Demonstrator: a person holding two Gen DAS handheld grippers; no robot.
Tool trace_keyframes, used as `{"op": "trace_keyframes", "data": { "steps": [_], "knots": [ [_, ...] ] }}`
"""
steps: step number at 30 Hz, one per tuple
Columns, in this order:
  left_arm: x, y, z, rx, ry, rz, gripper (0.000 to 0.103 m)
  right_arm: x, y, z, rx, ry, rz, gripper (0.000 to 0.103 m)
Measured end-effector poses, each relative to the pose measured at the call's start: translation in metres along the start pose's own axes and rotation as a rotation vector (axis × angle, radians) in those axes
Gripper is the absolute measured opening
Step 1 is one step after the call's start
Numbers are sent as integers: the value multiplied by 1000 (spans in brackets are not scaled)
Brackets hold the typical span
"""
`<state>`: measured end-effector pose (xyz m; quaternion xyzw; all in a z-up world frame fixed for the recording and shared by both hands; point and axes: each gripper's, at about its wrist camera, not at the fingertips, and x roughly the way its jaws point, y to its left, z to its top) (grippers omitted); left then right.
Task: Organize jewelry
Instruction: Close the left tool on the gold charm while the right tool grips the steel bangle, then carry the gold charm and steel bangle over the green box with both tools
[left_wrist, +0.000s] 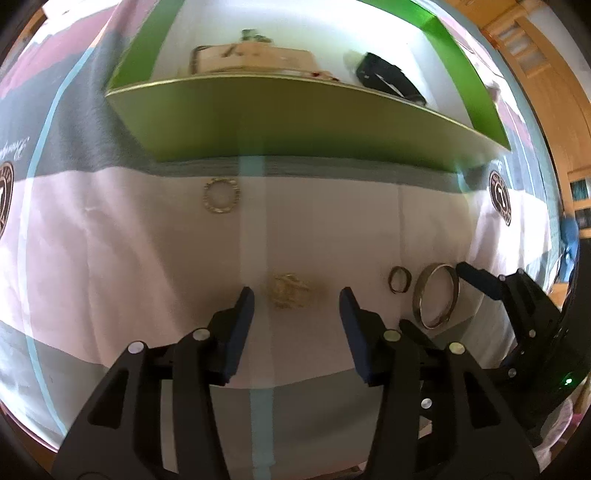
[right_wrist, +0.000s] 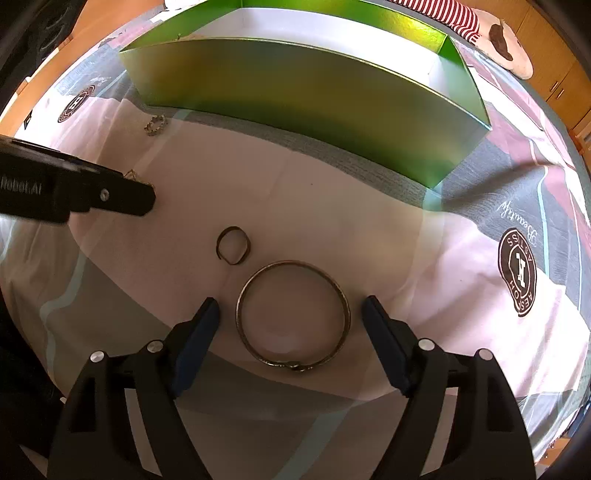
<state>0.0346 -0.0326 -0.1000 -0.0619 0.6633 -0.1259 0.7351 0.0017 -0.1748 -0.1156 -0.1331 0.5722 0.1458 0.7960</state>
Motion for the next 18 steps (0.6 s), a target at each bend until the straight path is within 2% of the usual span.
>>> {"op": "trace_keyframes", "data": {
  "steps": [2, 4, 6, 15, 18],
  "knots": [
    [1, -6, -1, 24, -11, 33, 41, -1, 0, -1, -3, -3, 21, 74],
    [2, -8, -2, 41, -25, 61, 23, -2, 1, 1, -8, -10, 30, 64],
    [2, -9, -2, 47, -34, 69, 22, -4, 0, 0, -5, -12, 29, 61],
    [-13, -5, -4, 60, -74, 63, 22, -21, -6, -1, 13, -63, 46, 61],
    [-30, -4, -4, 68, -140, 60, 22, -38, -4, -6, 23, -122, 55, 60]
  ]
}}
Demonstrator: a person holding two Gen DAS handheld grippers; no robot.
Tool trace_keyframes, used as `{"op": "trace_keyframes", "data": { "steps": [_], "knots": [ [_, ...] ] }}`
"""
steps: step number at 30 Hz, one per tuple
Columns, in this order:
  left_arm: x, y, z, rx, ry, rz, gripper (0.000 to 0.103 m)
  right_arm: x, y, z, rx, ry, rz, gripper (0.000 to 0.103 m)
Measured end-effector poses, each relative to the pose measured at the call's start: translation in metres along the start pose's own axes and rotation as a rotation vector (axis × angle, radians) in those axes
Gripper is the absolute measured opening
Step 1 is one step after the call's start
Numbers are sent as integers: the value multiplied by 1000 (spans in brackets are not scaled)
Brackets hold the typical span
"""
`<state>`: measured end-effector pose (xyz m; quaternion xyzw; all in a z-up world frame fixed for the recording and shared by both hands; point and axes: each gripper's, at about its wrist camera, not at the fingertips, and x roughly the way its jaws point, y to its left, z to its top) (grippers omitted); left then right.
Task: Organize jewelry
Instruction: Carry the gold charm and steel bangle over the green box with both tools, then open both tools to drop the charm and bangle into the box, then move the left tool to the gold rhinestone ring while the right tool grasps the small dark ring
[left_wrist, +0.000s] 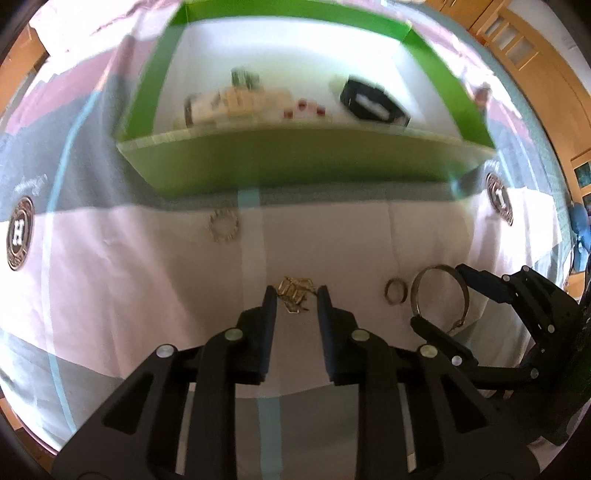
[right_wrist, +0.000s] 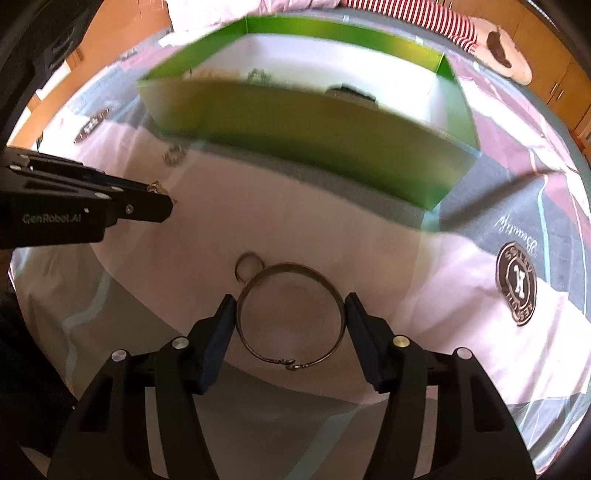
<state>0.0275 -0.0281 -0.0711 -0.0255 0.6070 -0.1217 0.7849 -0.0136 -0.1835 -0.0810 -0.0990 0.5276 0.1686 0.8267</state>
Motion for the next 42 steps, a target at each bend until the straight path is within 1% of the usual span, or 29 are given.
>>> {"op": "trace_keyframes", "data": {
  "steps": [3, 4, 6, 7, 9, 10, 12, 13, 15, 16, 18, 20, 24, 25, 26, 27, 28, 31, 33, 35, 37, 39, 41, 42],
  "knots": [
    [-28, 3, 5, 13, -114, -16, 22, -28, -2, 10, 8, -107, 16, 60],
    [-42, 5, 10, 15, -167, -33, 22, -40, -5, 17, 13, -159, 18, 60],
    [-59, 7, 21, 6, -234, -55, 22, -56, -14, 29, 34, -228, 16, 60],
    [-63, 8, 25, 3, -253, -58, 22, -62, -19, 38, 60, -265, 15, 60],
    [-70, 18, 40, -22, -299, -57, 22, -63, -29, 61, 110, -300, 27, 60],
    [-67, 19, 45, -35, -306, -59, 22, -61, -38, 72, 156, -315, 28, 61],
    [-59, 30, 55, -71, -298, -73, 22, -52, -43, 82, 199, -320, 23, 61],
    [-49, 37, 61, -95, -269, -75, 22, -44, -45, 90, 217, -319, 16, 61],
    [-34, 37, 68, -109, -233, -91, 22, -29, -50, 97, 241, -307, 6, 61],
    [-31, 37, 70, -115, -230, -94, 22, -21, -52, 100, 251, -294, 10, 60],
    [-28, 38, 72, -121, -233, -96, 22, -9, -57, 101, 267, -274, 15, 61],
    [-29, 38, 75, -119, -249, -116, 22, -6, -58, 100, 281, -266, 13, 61],
    [-28, 33, 79, -109, -262, -184, 22, -6, -60, 97, 285, -282, -12, 61],
    [-27, 31, 79, -105, -264, -191, 25, -6, -60, 97, 283, -289, -19, 61],
    [-26, 29, 78, -101, -264, -189, 28, -7, -59, 96, 280, -292, -29, 67],
    [-26, 27, 77, -93, -260, -186, 36, -9, -58, 96, 277, -292, -36, 75],
    [-28, 26, 76, -87, -258, -183, 40, -12, -56, 94, 270, -294, -36, 76],
    [-37, 22, 71, -62, -262, -174, 42, -24, -43, 85, 224, -282, -5, 76],
    [-46, 21, 64, -45, -260, -169, 43, -31, -28, 71, 169, -262, 36, 76],
    [-55, 20, 51, -17, -253, -147, 44, -27, -13, 57, 115, -208, 51, 76],
    [-58, 17, 34, 18, -240, -66, 45, -11, 5, 44, 48, -132, 35, 75],
    [-52, 14, 23, 42, -224, 18, 46, 11, 23, 33, -32, -67, 8, 62],
    [-40, 15, 19, 38, -188, 54, 47, 28, 31, 27, -60, -15, -13, 57],
    [-32, 17, 18, 28, -158, 72, 47, 34, 33, 25, -57, -1, -17, 57]
  ]
}}
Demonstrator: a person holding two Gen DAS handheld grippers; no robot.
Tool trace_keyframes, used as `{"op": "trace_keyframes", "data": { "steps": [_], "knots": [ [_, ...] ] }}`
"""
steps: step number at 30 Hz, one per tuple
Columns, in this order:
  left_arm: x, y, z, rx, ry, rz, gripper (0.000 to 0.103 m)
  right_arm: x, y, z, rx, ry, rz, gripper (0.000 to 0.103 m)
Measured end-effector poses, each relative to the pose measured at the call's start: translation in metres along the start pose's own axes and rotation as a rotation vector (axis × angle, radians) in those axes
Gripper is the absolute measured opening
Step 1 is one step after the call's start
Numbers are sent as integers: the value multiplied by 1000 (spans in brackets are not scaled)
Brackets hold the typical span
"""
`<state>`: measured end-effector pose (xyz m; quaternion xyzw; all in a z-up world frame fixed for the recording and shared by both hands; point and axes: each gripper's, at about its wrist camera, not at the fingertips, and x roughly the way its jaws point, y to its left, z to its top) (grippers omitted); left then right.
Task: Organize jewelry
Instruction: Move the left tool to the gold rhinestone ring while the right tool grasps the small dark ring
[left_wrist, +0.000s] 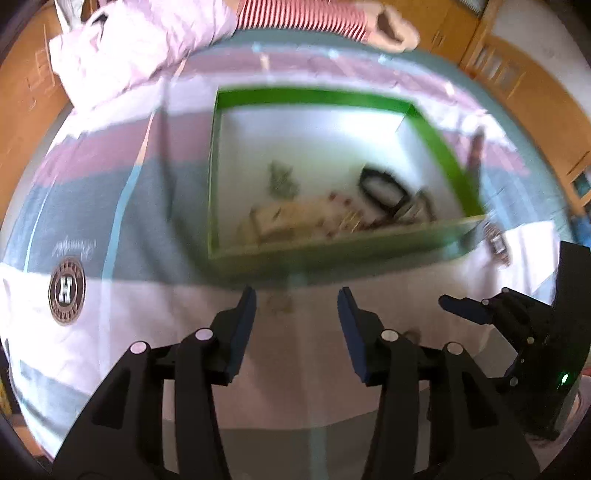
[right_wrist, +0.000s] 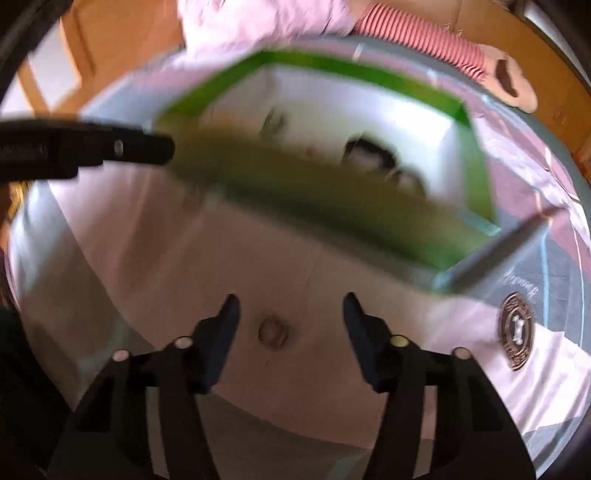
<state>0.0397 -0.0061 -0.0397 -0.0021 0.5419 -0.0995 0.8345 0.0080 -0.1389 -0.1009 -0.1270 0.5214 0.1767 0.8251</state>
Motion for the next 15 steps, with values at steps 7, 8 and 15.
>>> {"op": "trace_keyframes", "data": {
  "steps": [7, 8, 15],
  "knots": [
    [33, 10, -1, -41, 87, 57, 50, 13, 2, -2, 14, 37, -5, 57],
    [36, 10, -1, -43, 92, 60, 50, 13, 2, -2, 14, 37, -5, 57],
    [57, -1, -5, -11, 129, 97, 55, 14, 5, -2, 7, 37, -13, 57]
  ]
}}
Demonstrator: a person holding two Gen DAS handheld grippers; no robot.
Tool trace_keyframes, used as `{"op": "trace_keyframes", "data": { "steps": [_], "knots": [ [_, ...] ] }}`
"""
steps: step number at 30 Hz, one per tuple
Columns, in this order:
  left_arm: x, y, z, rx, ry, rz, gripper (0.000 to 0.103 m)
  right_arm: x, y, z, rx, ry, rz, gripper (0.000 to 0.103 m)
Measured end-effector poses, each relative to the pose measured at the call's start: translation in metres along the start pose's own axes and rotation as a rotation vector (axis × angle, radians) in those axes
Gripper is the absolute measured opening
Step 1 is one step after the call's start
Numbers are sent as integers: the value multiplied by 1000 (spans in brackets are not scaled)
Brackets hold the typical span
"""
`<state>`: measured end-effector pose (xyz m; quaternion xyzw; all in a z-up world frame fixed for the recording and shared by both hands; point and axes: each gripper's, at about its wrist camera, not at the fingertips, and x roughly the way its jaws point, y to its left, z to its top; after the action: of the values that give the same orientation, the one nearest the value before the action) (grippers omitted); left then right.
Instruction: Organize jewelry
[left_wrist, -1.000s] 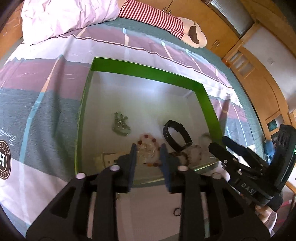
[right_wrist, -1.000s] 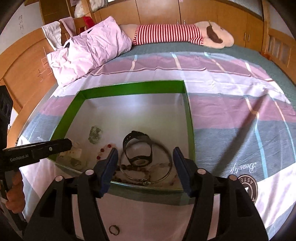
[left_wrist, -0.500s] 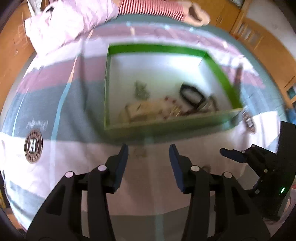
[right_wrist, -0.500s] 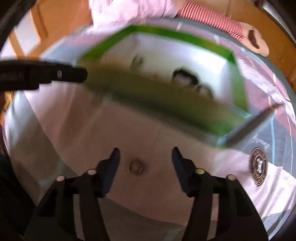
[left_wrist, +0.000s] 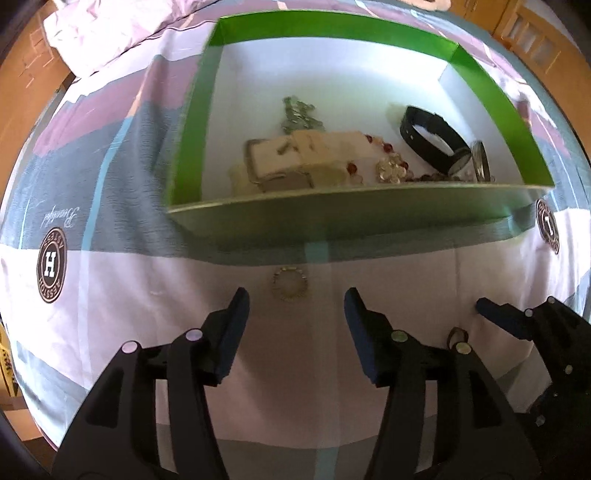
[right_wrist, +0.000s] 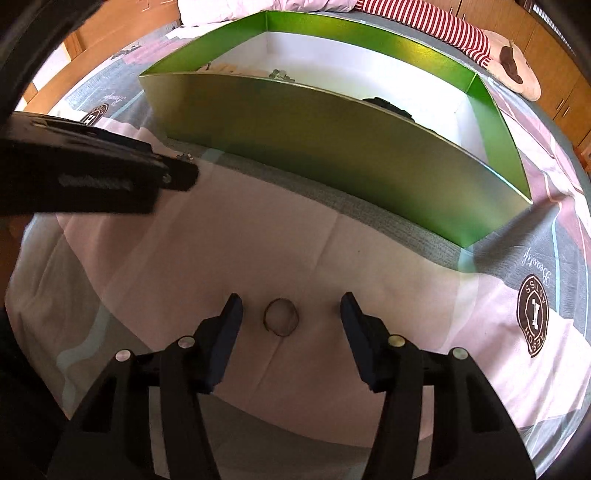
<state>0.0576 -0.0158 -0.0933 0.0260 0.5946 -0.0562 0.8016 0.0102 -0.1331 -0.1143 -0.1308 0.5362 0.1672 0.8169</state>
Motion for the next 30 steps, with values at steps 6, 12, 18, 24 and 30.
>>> {"op": "trace_keyframes", "data": {
  "steps": [6, 12, 18, 24, 30],
  "knots": [
    [8, -1, -3, 3, 21, 24, 34, 0, 4, -1, -15, -7, 7, 47],
    [7, 11, -4, -36, 22, 18, 9, -2, 9, -3, -30, -18, 10, 22],
    [0, 21, -17, -85, -3, 71, 5, -2, 21, -8, -48, -26, -25, 20],
    [-11, 26, -18, -79, -33, 65, 33, 0, 25, -4, -42, -16, -27, 20],
    [-11, 33, -10, -87, -50, 53, 40, 0, 19, -1, -31, -13, -18, 20]
  ]
}}
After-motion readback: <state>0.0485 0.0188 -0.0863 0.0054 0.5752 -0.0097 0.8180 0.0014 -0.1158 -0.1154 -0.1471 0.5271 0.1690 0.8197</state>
